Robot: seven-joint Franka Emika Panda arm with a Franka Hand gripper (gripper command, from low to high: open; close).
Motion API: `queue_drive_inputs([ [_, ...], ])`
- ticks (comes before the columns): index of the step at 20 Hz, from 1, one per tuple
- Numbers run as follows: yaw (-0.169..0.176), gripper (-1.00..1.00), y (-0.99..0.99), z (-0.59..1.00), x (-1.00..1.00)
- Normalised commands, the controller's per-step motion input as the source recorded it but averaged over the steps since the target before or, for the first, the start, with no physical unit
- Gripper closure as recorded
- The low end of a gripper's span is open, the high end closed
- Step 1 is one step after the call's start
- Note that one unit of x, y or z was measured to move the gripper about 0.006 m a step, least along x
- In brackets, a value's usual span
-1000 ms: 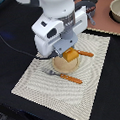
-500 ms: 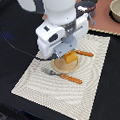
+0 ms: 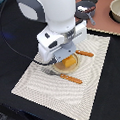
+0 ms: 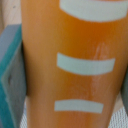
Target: Interact with the objects in diverse but meaningful ways.
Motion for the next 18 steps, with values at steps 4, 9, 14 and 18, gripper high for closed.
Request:
queue_drive_inputs([
  [4,-0.085,-1.00,0.15,0.80,0.67],
  [9,-0.075,-1.00,0.17,0.96,0.41],
  [14,-0.054,-1.00,0.12,1.00,0.12],
  [18,-0.016,-1.00,0.05,0.87,0.10],
])
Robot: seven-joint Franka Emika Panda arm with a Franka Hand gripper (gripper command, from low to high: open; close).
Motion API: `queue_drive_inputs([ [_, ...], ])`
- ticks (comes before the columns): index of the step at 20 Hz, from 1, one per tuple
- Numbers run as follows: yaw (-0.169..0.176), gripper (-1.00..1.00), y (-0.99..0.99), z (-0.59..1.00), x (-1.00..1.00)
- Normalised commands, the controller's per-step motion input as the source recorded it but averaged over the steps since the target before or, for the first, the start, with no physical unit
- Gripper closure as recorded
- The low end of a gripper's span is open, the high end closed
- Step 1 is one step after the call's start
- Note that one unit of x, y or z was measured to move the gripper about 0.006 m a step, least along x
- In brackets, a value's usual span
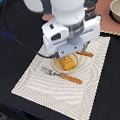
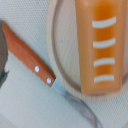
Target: Interact with the objects in diverse but meaningful ways.
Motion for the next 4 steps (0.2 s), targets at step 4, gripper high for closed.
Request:
queue_drive_inputs([
  [4,0.001,-1.00,0.19,0.14,0.07],
])
